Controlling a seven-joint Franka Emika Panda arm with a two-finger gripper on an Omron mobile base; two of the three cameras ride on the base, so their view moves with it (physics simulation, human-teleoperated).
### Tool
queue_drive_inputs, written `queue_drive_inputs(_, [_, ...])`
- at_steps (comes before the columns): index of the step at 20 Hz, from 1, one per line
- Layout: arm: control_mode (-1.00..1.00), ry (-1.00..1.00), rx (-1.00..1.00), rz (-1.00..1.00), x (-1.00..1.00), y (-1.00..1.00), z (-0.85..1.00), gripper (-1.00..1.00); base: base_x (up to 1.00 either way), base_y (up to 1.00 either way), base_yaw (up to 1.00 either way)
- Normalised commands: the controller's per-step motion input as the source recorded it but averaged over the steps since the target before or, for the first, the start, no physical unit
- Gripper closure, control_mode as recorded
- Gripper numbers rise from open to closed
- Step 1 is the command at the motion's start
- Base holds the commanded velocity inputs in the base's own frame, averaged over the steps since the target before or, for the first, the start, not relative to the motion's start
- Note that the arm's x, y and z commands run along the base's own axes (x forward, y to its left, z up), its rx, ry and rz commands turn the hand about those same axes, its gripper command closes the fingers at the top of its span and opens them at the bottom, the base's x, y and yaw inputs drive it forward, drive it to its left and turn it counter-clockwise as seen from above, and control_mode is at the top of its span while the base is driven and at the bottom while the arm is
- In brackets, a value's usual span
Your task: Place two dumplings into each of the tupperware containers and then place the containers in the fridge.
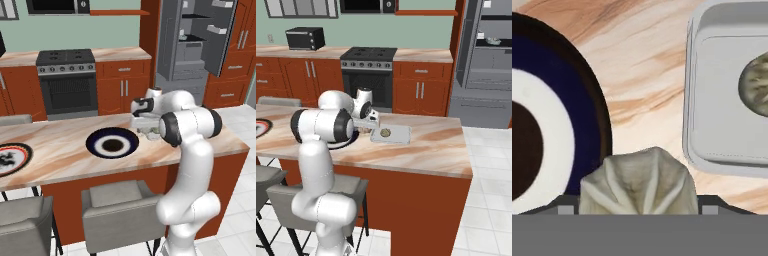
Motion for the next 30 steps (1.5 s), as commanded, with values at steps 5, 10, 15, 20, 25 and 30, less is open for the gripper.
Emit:
queue_drive_inputs(5, [-1.0,0.0,0.0,0.0,0.38,-0.7,0.0,1.0,0.0,0.0,0.0])
queue_drive_inputs(10, [-1.0,0.0,0.0,0.0,0.26,-0.81,-0.02,1.0,0.0,0.0,0.0])
queue_drive_inputs(15, [-1.0,0.0,0.0,0.0,0.29,-0.69,-0.19,1.0,0.0,0.0,0.0])
queue_drive_inputs(20, [-1.0,0.01,0.0,0.0,0.29,-0.25,-0.39,1.0,0.0,0.0,0.0])
queue_drive_inputs(25, [-1.0,0.0,0.0,0.01,0.5,-0.05,-0.13,-1.0,0.0,0.0,0.0])
queue_drive_inputs(30, [-1.0,0.01,0.0,0.0,0.03,-0.02,0.0,-1.0,0.0,0.0,0.0])
